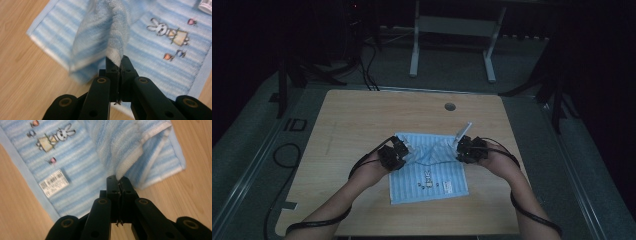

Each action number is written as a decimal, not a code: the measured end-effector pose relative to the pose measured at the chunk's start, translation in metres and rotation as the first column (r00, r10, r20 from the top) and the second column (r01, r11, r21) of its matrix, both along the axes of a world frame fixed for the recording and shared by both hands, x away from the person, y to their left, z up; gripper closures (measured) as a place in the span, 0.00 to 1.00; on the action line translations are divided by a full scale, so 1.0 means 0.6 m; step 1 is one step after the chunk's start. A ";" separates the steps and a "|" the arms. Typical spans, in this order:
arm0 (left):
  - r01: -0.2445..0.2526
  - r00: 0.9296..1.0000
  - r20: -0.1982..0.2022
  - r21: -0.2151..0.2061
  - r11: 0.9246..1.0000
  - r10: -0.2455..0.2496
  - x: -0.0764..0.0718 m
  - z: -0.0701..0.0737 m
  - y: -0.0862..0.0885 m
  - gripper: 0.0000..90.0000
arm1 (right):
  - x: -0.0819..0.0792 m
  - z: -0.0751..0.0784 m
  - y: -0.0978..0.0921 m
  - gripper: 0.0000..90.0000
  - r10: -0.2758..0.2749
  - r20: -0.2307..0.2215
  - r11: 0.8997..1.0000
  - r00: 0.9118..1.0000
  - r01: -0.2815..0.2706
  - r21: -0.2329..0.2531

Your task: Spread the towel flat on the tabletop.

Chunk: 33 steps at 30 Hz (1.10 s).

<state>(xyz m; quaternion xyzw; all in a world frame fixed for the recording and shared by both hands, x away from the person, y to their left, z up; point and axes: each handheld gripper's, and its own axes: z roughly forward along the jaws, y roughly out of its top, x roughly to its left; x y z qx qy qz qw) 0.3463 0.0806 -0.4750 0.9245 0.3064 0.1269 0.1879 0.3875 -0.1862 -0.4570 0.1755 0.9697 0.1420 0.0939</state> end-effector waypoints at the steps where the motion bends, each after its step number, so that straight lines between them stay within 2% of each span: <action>1: -0.005 1.000 -0.001 -0.002 1.000 0.005 -0.003 0.001 0.006 0.98 | -0.005 0.002 -0.006 0.98 -0.007 0.011 1.000 1.000 0.007 0.005; 6: -0.030 0.999 0.016 -0.028 0.999 0.031 -0.020 0.006 0.031 0.98 | -0.038 0.011 -0.034 0.98 -0.017 0.034 1.000 0.999 0.017 0.013; 9: -0.029 1.000 0.004 -0.050 0.998 0.030 -0.030 0.008 0.041 0.98 | -0.062 0.019 -0.047 0.98 -0.012 0.044 0.999 0.999 0.010 0.032; 10: -0.016 1.000 -0.014 -0.059 0.998 0.015 -0.036 0.008 0.044 0.97 | -0.072 0.021 -0.051 0.98 -0.009 0.041 0.999 0.999 0.008 0.038; 12: -0.003 1.000 -0.017 -0.066 0.998 0.001 -0.048 0.008 0.045 0.97 | -0.096 0.022 -0.056 0.98 -0.002 0.044 0.999 0.999 0.001 0.038; 13: 0.007 1.000 -0.025 -0.070 0.998 -0.009 -0.056 0.008 0.045 0.97 | -0.108 0.021 -0.058 0.98 0.003 0.032 0.999 0.999 -0.004 0.042; 15: 0.022 0.999 -0.029 -0.078 0.997 -0.024 -0.073 0.005 0.045 0.97 | -0.132 0.014 -0.061 0.98 0.009 0.025 0.999 1.000 -0.010 0.050; 19: 0.055 0.995 -0.077 -0.082 0.995 -0.062 -0.101 -0.014 0.048 0.97 | -0.166 -0.016 -0.064 0.97 0.014 -0.010 1.000 1.000 -0.014 0.015; 23: 0.043 0.994 -0.097 -0.062 0.997 -0.049 -0.123 -0.033 0.059 0.97 | -0.185 -0.045 -0.071 0.97 0.001 -0.044 1.000 0.999 -0.001 0.009; 25: 0.037 0.991 -0.125 -0.079 0.996 -0.047 -0.132 -0.043 0.067 0.97 | -0.193 -0.058 -0.074 0.97 -0.015 -0.061 1.000 0.998 0.015 0.007; 29: 0.065 0.978 -0.193 -0.093 0.994 -0.082 -0.152 -0.061 0.068 0.95 | -0.205 -0.076 -0.076 0.97 -0.011 -0.096 1.000 0.995 0.013 0.022; 32: 0.087 0.968 -0.227 -0.106 0.991 -0.110 -0.160 -0.063 0.070 0.88 | -0.199 -0.074 -0.080 0.97 -0.029 -0.096 0.999 0.995 0.032 0.029; 33: 0.093 0.965 -0.235 -0.112 0.989 -0.118 -0.161 -0.061 0.073 0.83 | -0.195 -0.072 -0.081 0.97 -0.030 -0.094 0.999 0.995 0.033 0.034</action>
